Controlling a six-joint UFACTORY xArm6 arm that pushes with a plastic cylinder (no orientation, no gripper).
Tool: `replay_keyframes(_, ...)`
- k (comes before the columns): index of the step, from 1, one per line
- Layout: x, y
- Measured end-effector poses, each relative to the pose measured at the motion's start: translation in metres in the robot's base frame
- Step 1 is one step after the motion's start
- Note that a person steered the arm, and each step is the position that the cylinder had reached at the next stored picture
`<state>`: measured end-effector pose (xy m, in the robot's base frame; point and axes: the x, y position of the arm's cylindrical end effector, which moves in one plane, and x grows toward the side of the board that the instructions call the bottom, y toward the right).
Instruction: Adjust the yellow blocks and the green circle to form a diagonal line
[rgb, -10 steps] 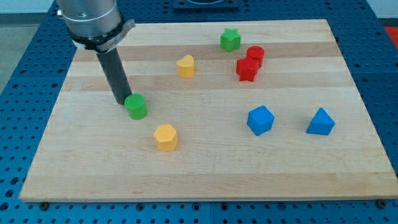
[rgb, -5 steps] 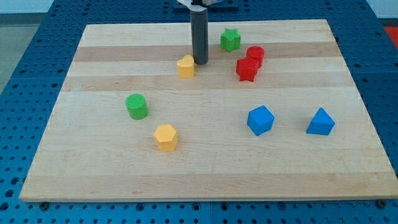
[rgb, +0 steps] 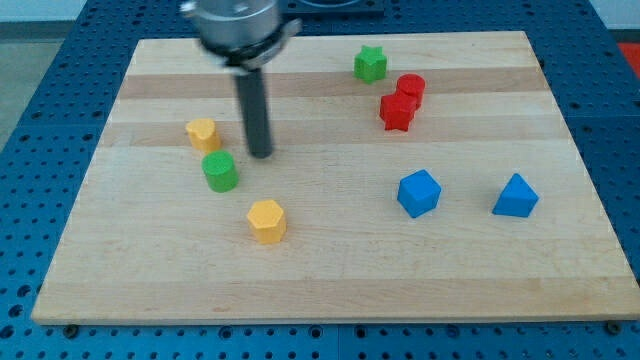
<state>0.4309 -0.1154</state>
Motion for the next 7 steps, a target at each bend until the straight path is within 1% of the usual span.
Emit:
replay_keyframes(1, -0.002, -0.044)
replay_keyframes(2, -0.016, -0.042)
replay_keyframes(3, -0.019, -0.034)
replay_keyframes(4, -0.011, -0.043)
replay_keyframes(5, -0.005, -0.137)
replay_keyframes(6, 0.064, -0.138)
replay_keyframes(7, 0.057, -0.097)
